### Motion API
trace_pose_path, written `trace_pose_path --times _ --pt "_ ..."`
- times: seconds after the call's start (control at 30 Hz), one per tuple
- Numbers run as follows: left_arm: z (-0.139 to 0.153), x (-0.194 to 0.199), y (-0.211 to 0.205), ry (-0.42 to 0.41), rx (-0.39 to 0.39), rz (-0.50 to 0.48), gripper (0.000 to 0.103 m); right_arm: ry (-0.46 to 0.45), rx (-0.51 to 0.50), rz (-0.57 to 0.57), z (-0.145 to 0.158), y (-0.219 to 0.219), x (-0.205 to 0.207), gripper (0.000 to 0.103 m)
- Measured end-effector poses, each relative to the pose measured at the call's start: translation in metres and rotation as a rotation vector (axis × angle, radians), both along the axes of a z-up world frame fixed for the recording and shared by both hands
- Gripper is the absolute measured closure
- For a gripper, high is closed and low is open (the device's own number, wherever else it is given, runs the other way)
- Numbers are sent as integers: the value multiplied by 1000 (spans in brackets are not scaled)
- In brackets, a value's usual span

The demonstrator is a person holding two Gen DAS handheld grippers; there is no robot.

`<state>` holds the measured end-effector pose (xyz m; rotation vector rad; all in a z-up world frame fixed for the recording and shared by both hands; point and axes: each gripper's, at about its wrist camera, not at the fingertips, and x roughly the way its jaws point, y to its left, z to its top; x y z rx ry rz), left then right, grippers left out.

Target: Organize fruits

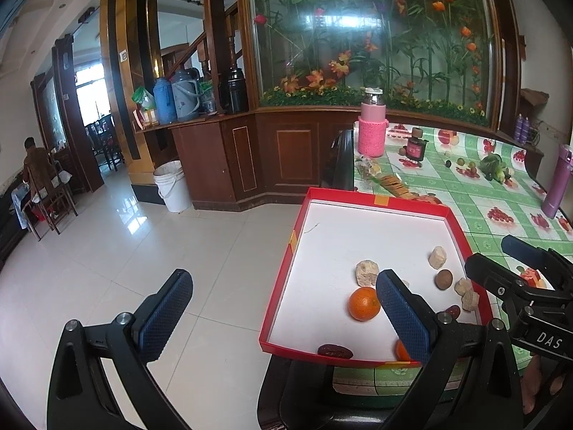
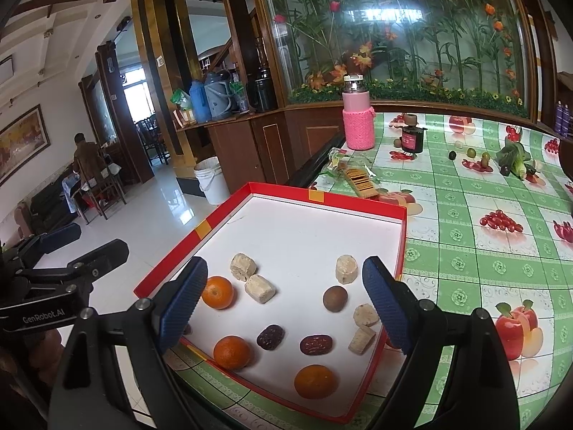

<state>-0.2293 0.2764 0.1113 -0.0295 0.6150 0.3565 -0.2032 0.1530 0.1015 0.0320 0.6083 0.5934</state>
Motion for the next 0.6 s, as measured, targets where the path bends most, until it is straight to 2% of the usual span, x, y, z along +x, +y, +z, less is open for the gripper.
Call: trace_pose_path --times 0.33,0.6 --pt "0 2 3 16 8 12 1 11 8 0 2 7 0 14" --pt "1 6 -4 25 3 -25 1 14 22 -30 -1 -11 1 14"
